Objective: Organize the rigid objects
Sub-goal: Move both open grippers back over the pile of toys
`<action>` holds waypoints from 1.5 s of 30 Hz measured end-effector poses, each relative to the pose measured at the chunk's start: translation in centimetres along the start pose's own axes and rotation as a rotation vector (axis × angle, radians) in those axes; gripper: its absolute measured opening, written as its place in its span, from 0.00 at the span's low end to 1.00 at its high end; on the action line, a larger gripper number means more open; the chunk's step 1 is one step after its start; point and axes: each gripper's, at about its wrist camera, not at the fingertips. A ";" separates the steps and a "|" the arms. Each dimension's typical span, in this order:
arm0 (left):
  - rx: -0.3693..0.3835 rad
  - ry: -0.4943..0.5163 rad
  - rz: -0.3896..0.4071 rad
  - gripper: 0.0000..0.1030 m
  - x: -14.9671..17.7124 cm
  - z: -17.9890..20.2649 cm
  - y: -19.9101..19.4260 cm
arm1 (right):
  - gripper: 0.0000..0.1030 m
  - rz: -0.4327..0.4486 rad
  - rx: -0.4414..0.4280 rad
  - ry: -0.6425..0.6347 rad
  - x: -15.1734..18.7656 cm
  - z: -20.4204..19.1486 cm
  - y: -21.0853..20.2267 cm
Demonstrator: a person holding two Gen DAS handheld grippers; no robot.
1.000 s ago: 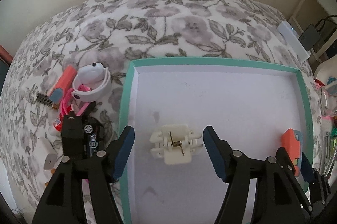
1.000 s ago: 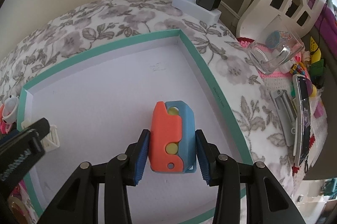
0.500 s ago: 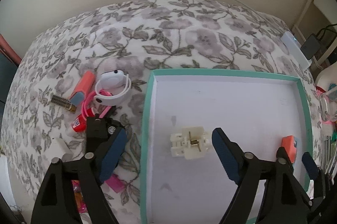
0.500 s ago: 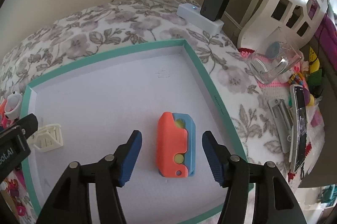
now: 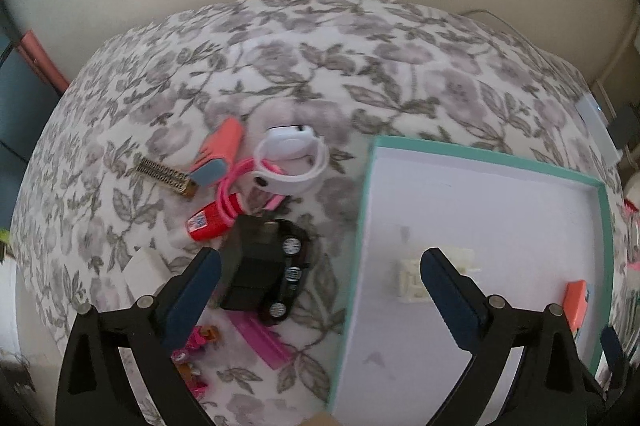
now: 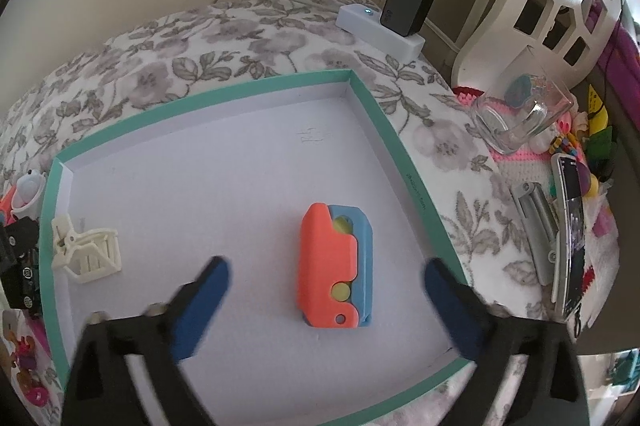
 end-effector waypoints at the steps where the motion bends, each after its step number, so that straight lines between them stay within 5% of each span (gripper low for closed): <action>1: 0.003 -0.019 -0.002 0.97 -0.1 -0.6 0.0 | 1.00 0.000 -0.001 0.000 0.0 0.0 0.0; 11: -0.007 -0.142 0.004 0.97 -0.9 -5.7 -1.5 | 1.00 -0.005 -0.058 -0.009 -0.1 -1.0 -1.4; 23: -0.062 -0.174 0.105 0.97 -1.1 -12.4 -8.5 | 1.00 0.161 -0.323 -0.078 0.2 -5.4 -11.1; 30: -0.073 -0.237 0.126 0.97 0.6 -16.2 -10.0 | 1.00 0.167 -0.426 -0.198 2.3 -9.6 -13.8; 36: -0.086 -0.286 0.071 0.97 2.7 -19.2 -8.5 | 0.99 0.154 -0.486 -0.327 4.6 -13.7 -14.7; 45: -0.025 -0.361 -0.050 0.97 5.5 -21.2 -5.2 | 0.78 0.072 -0.466 -0.458 6.8 -17.3 -12.6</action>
Point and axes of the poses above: each gripper's, at about its wrist camera, not at the fingertips, and y roughly the way its jaws point, z to its right, x to its underside, and after that the axes turned 12 degrees about x, right-handed
